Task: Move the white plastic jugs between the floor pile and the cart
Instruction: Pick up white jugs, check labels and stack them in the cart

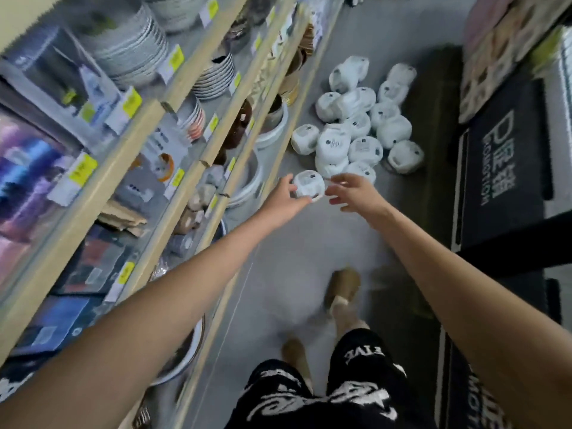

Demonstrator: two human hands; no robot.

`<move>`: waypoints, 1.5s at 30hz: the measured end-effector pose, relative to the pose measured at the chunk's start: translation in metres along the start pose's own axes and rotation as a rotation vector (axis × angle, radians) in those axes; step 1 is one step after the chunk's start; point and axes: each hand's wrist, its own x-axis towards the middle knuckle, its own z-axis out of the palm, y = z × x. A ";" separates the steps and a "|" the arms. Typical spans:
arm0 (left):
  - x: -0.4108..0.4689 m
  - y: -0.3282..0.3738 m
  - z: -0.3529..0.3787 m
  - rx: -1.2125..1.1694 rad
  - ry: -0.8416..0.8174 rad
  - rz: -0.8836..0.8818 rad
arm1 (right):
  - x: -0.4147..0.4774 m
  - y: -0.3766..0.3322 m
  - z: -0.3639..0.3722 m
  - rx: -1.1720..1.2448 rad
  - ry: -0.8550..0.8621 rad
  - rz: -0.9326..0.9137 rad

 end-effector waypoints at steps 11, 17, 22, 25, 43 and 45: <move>0.245 0.093 0.035 0.146 -0.136 -0.147 | 0.227 -0.024 -0.122 0.116 -0.014 0.165; 0.337 0.106 0.038 0.129 -0.117 -0.241 | 0.319 -0.031 -0.153 0.137 -0.061 0.268; 0.401 0.086 0.038 0.126 -0.174 -0.328 | 0.376 -0.015 -0.148 0.197 -0.057 0.361; 0.442 0.065 0.044 0.132 -0.225 -0.394 | 0.409 0.003 -0.137 0.236 -0.028 0.433; 0.717 -0.194 0.140 0.372 -0.394 -0.445 | 0.653 0.237 -0.019 0.293 0.250 0.708; 0.743 -0.227 0.153 0.430 -0.395 -0.435 | 0.678 0.271 -0.007 0.269 0.233 0.715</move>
